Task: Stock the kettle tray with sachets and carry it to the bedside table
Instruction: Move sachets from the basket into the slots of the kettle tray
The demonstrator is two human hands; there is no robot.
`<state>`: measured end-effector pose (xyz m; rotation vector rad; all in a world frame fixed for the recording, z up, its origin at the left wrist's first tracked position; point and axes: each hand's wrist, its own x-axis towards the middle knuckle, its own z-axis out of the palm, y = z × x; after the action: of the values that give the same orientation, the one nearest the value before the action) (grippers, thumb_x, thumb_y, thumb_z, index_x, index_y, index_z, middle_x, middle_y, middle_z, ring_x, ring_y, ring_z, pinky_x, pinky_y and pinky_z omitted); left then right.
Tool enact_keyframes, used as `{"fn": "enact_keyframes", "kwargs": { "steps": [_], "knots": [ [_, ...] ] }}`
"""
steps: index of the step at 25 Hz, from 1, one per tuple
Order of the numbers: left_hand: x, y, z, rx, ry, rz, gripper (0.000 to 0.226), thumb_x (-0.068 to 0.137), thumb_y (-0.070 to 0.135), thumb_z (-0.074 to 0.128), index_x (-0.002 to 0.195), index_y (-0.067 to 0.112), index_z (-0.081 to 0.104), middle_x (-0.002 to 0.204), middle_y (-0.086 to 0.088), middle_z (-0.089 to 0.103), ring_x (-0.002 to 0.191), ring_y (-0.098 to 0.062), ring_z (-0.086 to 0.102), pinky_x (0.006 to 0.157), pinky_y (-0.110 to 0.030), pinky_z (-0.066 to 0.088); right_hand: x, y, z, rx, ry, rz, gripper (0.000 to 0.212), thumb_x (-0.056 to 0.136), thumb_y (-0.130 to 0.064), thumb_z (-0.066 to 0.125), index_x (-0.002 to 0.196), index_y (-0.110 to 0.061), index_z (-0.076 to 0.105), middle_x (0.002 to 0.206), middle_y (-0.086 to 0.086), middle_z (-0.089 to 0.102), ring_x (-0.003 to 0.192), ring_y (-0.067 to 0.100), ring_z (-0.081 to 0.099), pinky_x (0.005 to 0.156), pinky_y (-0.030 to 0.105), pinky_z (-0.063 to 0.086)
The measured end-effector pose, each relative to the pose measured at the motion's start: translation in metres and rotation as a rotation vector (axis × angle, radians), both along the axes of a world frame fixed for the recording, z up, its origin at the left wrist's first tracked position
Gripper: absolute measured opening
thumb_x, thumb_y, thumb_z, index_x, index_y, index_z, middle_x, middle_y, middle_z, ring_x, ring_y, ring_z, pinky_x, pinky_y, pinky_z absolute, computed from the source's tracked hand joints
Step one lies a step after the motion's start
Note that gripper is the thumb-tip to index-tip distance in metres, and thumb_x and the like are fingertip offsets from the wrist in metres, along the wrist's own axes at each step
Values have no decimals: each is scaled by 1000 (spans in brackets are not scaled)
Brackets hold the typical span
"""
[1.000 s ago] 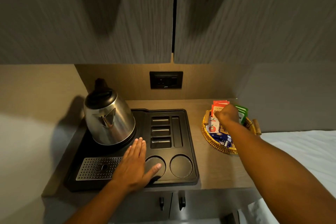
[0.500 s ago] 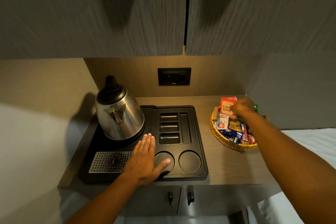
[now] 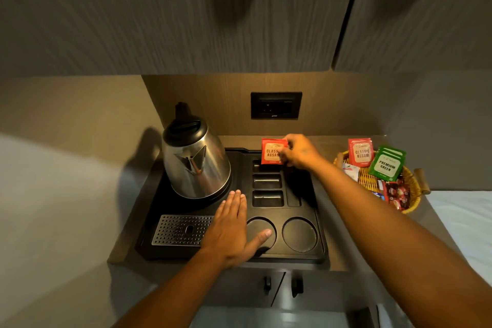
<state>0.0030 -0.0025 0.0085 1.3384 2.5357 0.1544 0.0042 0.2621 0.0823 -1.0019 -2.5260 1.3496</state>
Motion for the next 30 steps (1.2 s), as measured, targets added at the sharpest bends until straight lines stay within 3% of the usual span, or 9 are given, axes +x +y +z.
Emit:
{"fn": "enact_keyframes", "kwargs": {
  "steps": [3,5,8,11,14,17,20,25,30],
  "knots": [
    [1,2,2,-8,-13,9,108,77,90,2,151,14,-18,160,-6,-23,146,-18,-26,123,-46,-1,-21,-4,-26,-6,-78,-24,9,93,-12,60,102,-13,62,102,11,68,99,27,66,83,44,57],
    [1,3,2,3,-21,14,108,76,91,2,150,16,-21,160,-5,-26,145,-17,-28,123,-45,-3,-25,-2,-35,-18,-137,-33,9,90,-13,65,98,-14,62,102,11,68,101,29,66,88,46,55],
    [-1,3,-2,11,-38,39,109,72,93,1,146,19,-27,158,-3,-30,143,-16,-30,121,-41,-8,-14,12,-32,111,-167,-53,30,85,-16,71,112,-8,62,113,15,67,104,32,64,91,46,53],
    [-3,4,-5,-28,-25,36,111,67,95,-4,144,19,-30,156,-3,-33,143,-17,-31,120,-40,-10,39,57,-14,463,-152,-168,28,90,-12,61,118,-11,59,113,15,64,104,33,63,85,44,53],
    [-3,6,-6,-42,-21,37,113,67,95,-6,144,17,-30,155,-4,-34,142,-17,-33,118,-38,-14,116,120,-9,651,-320,-310,10,90,-17,60,96,-12,66,94,12,68,83,29,66,71,38,54],
    [-4,6,-5,-46,-27,40,114,65,95,-7,144,15,-30,155,-4,-34,142,-17,-33,117,-37,-14,166,152,-14,713,-563,-293,43,78,-41,75,107,-13,63,100,9,66,88,26,64,72,36,53],
    [-4,6,-4,-44,-20,40,114,65,95,-9,144,15,-29,156,-5,-34,142,-17,-32,118,-38,-14,172,163,-18,784,-591,-197,63,71,-50,77,118,-14,57,109,11,62,98,27,61,78,39,54],
    [-1,4,-2,-43,18,36,112,68,92,-10,146,14,-27,156,-5,-33,143,-16,-31,121,-38,-9,167,166,-16,746,-520,-202,49,76,-37,78,113,-11,60,106,13,63,96,30,62,74,39,53],
    [1,1,1,-11,13,40,112,70,92,-6,148,15,-24,159,-5,-28,144,-16,-29,119,-36,-10,171,171,6,454,-384,-206,16,83,-19,73,95,-8,71,95,13,71,80,22,66,69,38,56]
  ]
}}
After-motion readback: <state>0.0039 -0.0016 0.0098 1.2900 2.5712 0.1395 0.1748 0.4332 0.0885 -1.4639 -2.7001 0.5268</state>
